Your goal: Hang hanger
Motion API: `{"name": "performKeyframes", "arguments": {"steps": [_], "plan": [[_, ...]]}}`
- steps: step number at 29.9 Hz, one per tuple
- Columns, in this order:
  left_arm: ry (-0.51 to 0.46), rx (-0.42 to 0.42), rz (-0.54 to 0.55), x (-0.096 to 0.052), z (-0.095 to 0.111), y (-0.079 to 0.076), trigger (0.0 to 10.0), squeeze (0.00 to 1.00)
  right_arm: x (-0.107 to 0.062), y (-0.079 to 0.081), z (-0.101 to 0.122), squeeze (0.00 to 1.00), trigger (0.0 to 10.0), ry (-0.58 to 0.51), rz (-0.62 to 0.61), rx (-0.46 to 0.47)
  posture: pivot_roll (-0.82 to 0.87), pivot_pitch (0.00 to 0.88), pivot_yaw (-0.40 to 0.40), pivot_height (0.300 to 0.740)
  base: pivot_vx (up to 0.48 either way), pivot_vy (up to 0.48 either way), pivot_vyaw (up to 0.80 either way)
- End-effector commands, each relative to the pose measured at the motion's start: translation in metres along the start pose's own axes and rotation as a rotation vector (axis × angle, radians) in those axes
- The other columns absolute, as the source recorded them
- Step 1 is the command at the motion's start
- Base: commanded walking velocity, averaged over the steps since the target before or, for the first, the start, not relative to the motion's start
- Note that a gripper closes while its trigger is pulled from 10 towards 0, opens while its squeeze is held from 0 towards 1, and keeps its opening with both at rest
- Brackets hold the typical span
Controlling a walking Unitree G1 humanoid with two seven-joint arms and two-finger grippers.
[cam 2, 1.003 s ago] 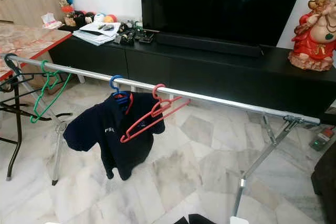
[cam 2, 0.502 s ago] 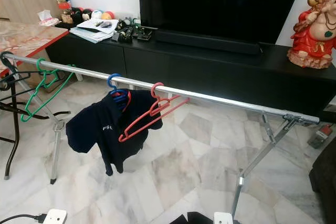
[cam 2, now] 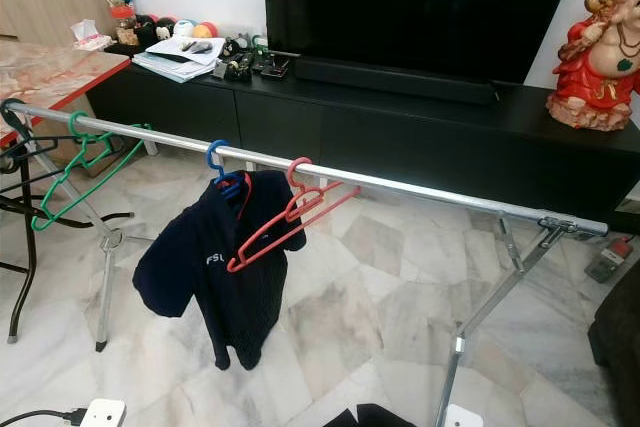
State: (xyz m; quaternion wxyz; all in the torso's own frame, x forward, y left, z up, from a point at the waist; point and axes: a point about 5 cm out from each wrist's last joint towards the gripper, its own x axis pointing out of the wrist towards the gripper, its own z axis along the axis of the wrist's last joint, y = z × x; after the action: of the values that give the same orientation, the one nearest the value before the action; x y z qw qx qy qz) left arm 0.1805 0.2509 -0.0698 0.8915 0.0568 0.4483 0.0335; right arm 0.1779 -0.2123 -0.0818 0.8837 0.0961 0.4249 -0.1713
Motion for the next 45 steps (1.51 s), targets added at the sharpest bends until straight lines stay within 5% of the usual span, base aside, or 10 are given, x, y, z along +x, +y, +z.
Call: {"name": "performKeyframes", "arguments": {"steps": [1, 24, 45], "plan": [[0.023, -0.020, -0.002, -0.0008, -0.0057, -0.0001, 10.0, 0.00, 0.0007, 0.0006, 0.0034, 0.00, 10.0, -0.006, -0.001, 0.017, -0.01, 0.026, -0.008, 0.740, 0.000, 0.000, 0.00], [0.027, -0.037, -0.008, -0.0013, -0.0072, 0.0009, 10.0, 0.00, -0.0003, 0.0082, -0.0014, 0.00, 10.0, 0.002, 0.032, -0.008, -0.01, 0.021, -0.002, 0.740, 0.000, 0.095, 0.00], [0.026, -0.041, -0.009, -0.0012, -0.0067, 0.0012, 10.0, 0.00, 0.0001, 0.0079, 0.0003, 0.00, 10.0, -0.003, 0.021, 0.002, -0.01, 0.025, -0.001, 0.740, 0.000, 0.428, 0.00]]}}
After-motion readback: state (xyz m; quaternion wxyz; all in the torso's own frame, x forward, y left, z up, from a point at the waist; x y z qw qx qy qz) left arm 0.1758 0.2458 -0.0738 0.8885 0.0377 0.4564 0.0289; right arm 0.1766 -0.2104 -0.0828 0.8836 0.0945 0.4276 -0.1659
